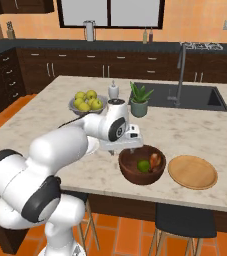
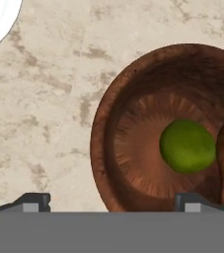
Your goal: Pick the chicken drumstick and lime from their plates and place them in the bowl. Then put the bowl in the fridge.
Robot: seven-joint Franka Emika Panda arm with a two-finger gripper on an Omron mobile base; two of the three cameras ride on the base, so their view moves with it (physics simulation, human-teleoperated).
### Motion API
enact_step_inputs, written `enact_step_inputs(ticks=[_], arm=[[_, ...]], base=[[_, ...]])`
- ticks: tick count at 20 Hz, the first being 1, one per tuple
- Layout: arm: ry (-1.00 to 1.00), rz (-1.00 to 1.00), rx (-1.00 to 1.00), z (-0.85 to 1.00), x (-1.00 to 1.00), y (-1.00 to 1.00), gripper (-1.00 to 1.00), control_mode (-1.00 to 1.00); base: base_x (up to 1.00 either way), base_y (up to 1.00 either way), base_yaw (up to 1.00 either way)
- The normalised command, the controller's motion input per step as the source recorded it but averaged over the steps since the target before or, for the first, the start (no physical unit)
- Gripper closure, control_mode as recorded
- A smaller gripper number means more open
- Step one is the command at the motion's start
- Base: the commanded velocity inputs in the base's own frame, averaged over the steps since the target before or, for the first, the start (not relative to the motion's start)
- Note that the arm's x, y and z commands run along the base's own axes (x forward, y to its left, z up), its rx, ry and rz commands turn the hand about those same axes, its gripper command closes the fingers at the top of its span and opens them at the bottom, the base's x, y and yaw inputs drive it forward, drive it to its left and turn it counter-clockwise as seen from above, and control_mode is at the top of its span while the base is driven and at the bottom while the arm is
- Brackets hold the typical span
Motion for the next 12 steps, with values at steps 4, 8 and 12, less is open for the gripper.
enact_step_inputs(ticks=[4,8,12], arm=[[0.00,0.00,0.00,-0.03,0.11,0.06,-1.00,-1.00],[0.00,0.00,0.00,-0.12,0.24,0.06,-1.00,-1.00],[0.00,0.00,0.00,-0.15,0.39,0.07,-1.00,-1.00]], base=[[0.00,0.00,0.00],[0.00,0.00,0.00],[0.00,0.00,0.00]])
